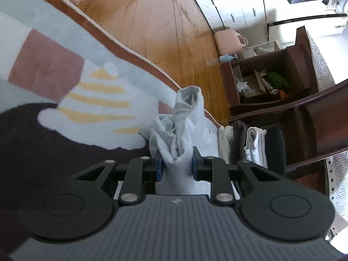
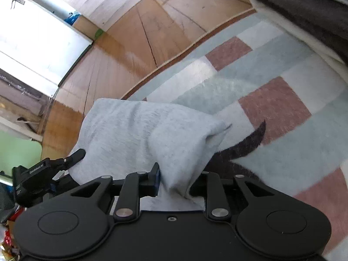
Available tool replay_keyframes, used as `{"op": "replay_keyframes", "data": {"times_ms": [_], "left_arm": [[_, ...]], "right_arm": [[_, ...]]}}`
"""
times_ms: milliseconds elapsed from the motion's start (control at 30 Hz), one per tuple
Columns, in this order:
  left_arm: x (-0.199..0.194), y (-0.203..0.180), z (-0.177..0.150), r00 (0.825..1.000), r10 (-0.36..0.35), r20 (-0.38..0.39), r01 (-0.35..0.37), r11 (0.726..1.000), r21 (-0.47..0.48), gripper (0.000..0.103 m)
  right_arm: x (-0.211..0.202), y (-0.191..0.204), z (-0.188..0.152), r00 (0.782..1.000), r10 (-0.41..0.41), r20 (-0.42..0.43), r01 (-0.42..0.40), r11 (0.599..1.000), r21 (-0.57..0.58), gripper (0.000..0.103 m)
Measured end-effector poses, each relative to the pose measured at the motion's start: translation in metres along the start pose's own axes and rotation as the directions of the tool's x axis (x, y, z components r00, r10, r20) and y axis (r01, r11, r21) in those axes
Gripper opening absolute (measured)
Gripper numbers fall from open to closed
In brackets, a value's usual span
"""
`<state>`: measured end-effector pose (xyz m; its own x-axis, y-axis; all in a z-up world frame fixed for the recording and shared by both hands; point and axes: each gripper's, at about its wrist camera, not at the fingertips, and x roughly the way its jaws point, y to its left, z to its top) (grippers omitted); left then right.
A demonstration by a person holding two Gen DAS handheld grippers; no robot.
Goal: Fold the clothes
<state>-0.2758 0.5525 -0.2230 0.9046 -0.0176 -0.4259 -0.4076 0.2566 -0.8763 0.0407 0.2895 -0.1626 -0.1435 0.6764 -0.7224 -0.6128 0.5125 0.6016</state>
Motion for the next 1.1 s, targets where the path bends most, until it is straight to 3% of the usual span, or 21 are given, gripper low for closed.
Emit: {"op": "replay_keyframes", "data": {"times_ms": [67, 133, 333, 400, 467, 500, 533, 567, 600, 633, 700, 867, 1100], "left_arm": [[0.002, -0.003, -0.001, 1.0, 0.019, -0.002, -0.019, 1.0, 0.019, 0.025], [0.006, -0.007, -0.003, 0.999, 0.049, -0.004, -0.049, 0.998, 0.039, 0.037], [0.016, -0.007, -0.004, 0.991, 0.127, -0.034, -0.122, 0.985, 0.124, 0.055], [0.015, 0.001, -0.002, 0.994, 0.104, -0.041, -0.1, 0.991, 0.09, 0.056], [0.015, 0.01, -0.002, 0.997, 0.059, -0.048, -0.058, 0.998, 0.025, 0.054], [0.015, 0.013, -0.002, 0.998, 0.043, -0.045, -0.043, 0.999, -0.006, 0.041], [0.015, 0.014, -0.003, 0.999, 0.034, -0.04, -0.035, 0.999, -0.03, 0.026], [0.015, 0.009, -0.004, 0.998, 0.047, -0.029, -0.048, 0.999, -0.025, 0.025], [0.013, 0.0, -0.004, 0.997, 0.081, -0.013, -0.081, 0.996, 0.02, 0.023], [0.011, -0.01, -0.003, 0.994, 0.112, 0.006, -0.112, 0.99, 0.081, 0.02], [0.005, -0.026, -0.002, 0.991, 0.128, 0.048, -0.134, 0.977, 0.163, 0.019], [-0.011, -0.026, 0.003, 0.998, 0.045, 0.052, -0.052, 0.99, 0.133, 0.019], [-0.015, -0.047, 0.001, 0.996, 0.048, 0.079, -0.064, 0.976, 0.208, 0.018]], "right_arm": [[0.001, -0.005, -0.003, 0.999, 0.035, -0.003, -0.035, 0.998, 0.05, 0.038], [0.002, -0.009, -0.007, 0.998, 0.07, -0.004, -0.069, 0.993, 0.1, 0.05], [0.01, -0.029, -0.018, 0.991, 0.128, -0.025, -0.122, 0.979, 0.164, 0.054], [0.015, -0.031, -0.017, 0.989, 0.144, -0.03, -0.136, 0.975, 0.176, 0.055], [0.02, -0.031, -0.014, 0.987, 0.158, -0.031, -0.15, 0.973, 0.175, 0.055], [0.023, -0.029, -0.012, 0.987, 0.161, -0.029, -0.154, 0.974, 0.166, 0.054], [0.024, -0.022, -0.011, 0.988, 0.152, -0.022, -0.148, 0.979, 0.137, 0.04], [0.021, -0.012, -0.01, 0.991, 0.135, -0.007, -0.133, 0.986, 0.096, 0.035], [0.017, -0.001, -0.01, 0.993, 0.12, 0.012, -0.121, 0.991, 0.056, 0.027], [0.01, 0.012, -0.011, 0.993, 0.115, 0.041, -0.116, 0.993, 0.018, 0.025], [-0.004, 0.035, -0.012, 0.989, 0.115, 0.09, -0.112, 0.993, -0.04, 0.023], [-0.023, 0.057, -0.002, 0.987, 0.09, 0.135, -0.08, 0.994, -0.075, 0.022], [-0.046, 0.076, -0.003, 0.983, 0.051, 0.177, -0.022, 0.986, -0.163, 0.02]]}}
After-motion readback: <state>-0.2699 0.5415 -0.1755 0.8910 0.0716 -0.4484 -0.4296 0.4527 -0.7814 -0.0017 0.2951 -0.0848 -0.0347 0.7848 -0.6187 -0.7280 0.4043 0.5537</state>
